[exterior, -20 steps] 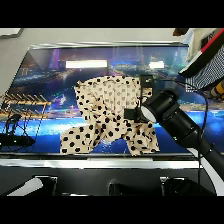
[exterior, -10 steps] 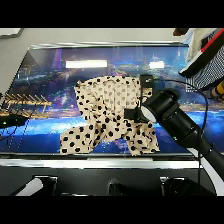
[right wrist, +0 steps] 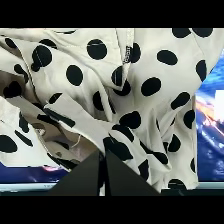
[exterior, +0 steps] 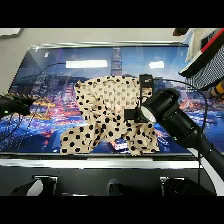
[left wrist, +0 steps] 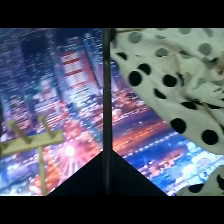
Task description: Fold the clothes and pants, and hang the long-sleeved shirts on hangers.
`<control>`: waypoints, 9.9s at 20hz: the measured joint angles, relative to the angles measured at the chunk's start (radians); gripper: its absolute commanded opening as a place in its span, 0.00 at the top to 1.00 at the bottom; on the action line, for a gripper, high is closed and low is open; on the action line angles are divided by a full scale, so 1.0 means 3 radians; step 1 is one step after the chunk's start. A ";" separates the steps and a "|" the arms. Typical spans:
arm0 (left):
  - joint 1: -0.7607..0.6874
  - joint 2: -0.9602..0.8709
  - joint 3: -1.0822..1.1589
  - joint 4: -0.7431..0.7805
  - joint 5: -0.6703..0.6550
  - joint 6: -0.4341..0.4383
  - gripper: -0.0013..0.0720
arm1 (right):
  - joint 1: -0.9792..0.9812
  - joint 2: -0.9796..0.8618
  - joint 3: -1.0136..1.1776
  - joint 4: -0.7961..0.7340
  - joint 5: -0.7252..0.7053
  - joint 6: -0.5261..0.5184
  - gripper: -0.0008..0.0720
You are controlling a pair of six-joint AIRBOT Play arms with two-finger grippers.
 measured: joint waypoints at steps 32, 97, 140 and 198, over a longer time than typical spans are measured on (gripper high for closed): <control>-0.0251 0.0144 -0.0343 -0.0720 -0.2178 0.1049 0.97 | 0.0000 -0.0008 0.0000 -0.0379 0.0289 0.0191 0.96; -0.2066 -0.0802 -0.0354 -0.1237 -0.0613 0.1288 0.97 | 0.0000 0.0008 0.0595 -0.0191 -0.0066 0.0113 0.96; -0.2136 -0.0863 -0.0354 -0.1523 -0.0529 0.1301 0.96 | -0.2380 0.0003 0.0595 0.0774 0.1095 -0.3381 0.04; -0.1991 -0.0863 -0.0352 -0.1535 -0.0532 0.0942 0.43 | -0.3140 -0.0671 0.0226 0.2794 0.1076 -0.6537 0.98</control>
